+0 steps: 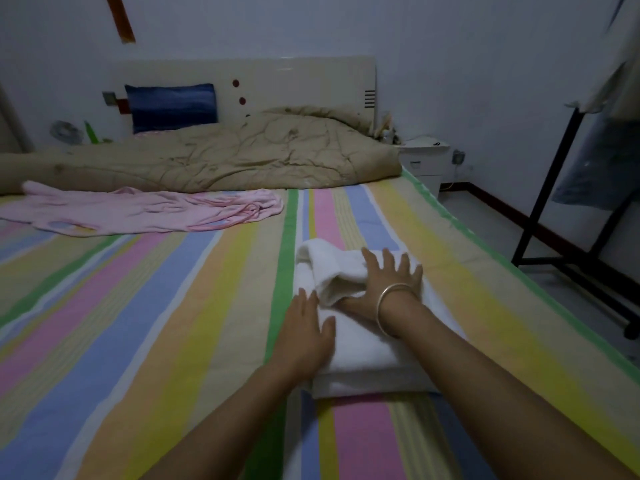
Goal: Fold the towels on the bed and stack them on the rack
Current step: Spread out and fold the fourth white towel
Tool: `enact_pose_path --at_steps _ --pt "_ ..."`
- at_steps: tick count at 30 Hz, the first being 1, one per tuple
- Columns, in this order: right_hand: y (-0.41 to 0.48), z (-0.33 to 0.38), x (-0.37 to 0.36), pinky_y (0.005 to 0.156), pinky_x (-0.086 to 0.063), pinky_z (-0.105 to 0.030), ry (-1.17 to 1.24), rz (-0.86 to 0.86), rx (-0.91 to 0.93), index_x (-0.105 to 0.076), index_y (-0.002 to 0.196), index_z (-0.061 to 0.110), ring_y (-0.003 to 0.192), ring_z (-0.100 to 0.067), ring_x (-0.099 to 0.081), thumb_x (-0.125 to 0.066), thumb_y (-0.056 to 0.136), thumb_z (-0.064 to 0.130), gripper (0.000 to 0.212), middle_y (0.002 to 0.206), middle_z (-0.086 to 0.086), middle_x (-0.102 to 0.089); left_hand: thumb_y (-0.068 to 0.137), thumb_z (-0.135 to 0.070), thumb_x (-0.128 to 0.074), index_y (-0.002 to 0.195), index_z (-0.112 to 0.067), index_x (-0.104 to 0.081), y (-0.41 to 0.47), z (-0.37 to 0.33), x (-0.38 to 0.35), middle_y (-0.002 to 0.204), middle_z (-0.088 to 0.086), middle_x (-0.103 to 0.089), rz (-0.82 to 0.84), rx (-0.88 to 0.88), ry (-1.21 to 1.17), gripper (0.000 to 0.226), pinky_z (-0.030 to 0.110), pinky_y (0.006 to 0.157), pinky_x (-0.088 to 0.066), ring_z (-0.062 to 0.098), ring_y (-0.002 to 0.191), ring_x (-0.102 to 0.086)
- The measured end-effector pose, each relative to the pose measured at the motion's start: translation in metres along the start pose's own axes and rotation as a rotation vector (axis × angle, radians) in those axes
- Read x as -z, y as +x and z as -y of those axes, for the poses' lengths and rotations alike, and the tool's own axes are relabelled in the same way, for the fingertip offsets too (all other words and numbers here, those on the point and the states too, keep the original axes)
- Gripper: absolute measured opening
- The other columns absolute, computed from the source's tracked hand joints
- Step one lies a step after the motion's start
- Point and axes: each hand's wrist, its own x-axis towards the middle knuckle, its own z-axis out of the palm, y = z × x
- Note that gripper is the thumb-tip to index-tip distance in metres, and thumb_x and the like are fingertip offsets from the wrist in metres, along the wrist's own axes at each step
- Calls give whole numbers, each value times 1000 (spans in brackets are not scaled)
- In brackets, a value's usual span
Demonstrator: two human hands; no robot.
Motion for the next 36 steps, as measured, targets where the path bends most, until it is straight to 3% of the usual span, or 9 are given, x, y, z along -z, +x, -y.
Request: enact_pose_path --at_steps 5,11,17,21,24,28,30,33,36 --pt "17 -2 28 78 -43 -35 309 -382 -114 -63 104 17 101 -34 -61 -43 90 48 39 110 -12 -66 81 -62 -6 155 -26 -4 -2 6 -5 161 5 13 52 -175 168 82 32 120 2 20 148 13" --pt "52 -55 34 86 -51 -43 483 -69 -505 -55 119 13 110 -31 -60 -75 59 44 70 124 -12 -59 75 -60 -19 144 -36 -40 16 -7 10 160 -8 -15 82 -370 264 76 36 119 -8 16 148 -10" --pt "39 -64 18 85 -52 -54 581 -47 -464 -24 141 10 110 -40 -56 -44 63 86 111 136 -17 -46 77 -50 -35 103 -28 -68 59 2 13 110 -5 -64 -215 -225 77 47 33 89 -43 24 105 -56" --pt "31 -60 16 92 -49 -51 444 78 -375 -20 145 13 118 -38 -52 -40 67 85 108 143 -15 -41 76 -68 -29 141 -26 -43 73 -3 1 154 6 -33 -68 -233 225 79 42 114 -25 29 142 -27" --pt "35 -60 11 95 -45 -39 404 -1 -133 -39 136 13 119 -34 -53 -53 88 52 63 134 -15 -51 76 -76 -20 152 -35 -13 77 -8 -10 163 -2 1 109 -125 233 87 49 118 -12 25 149 0" --pt "41 -59 28 87 -49 -40 1015 -144 159 -58 118 15 101 -28 -61 -51 95 8 26 111 -13 -64 75 -81 -10 154 -35 -6 79 -21 1 163 1 -2 61 -133 126 91 44 118 -18 24 148 -13" --pt "44 -71 37 80 -49 -37 1198 -75 20 -63 108 13 88 -29 -61 -47 89 -4 30 103 -17 -64 78 -83 -13 154 -33 -3 83 -31 5 163 2 -3 49 -147 138 92 44 115 -23 25 145 -21" --pt "43 -89 31 60 -39 -28 826 118 -335 -59 82 1 59 -25 -49 -47 89 6 14 85 -22 -56 71 -92 -19 152 -39 7 76 -44 -10 161 7 17 221 -135 321 100 57 116 -5 31 148 0" --pt "45 -86 24 84 -47 -35 497 7 -395 -39 135 5 102 -31 -57 -55 88 24 53 125 -22 -48 62 -97 -20 150 -43 13 68 -47 -31 155 10 31 262 -112 389 108 68 109 9 38 144 21"
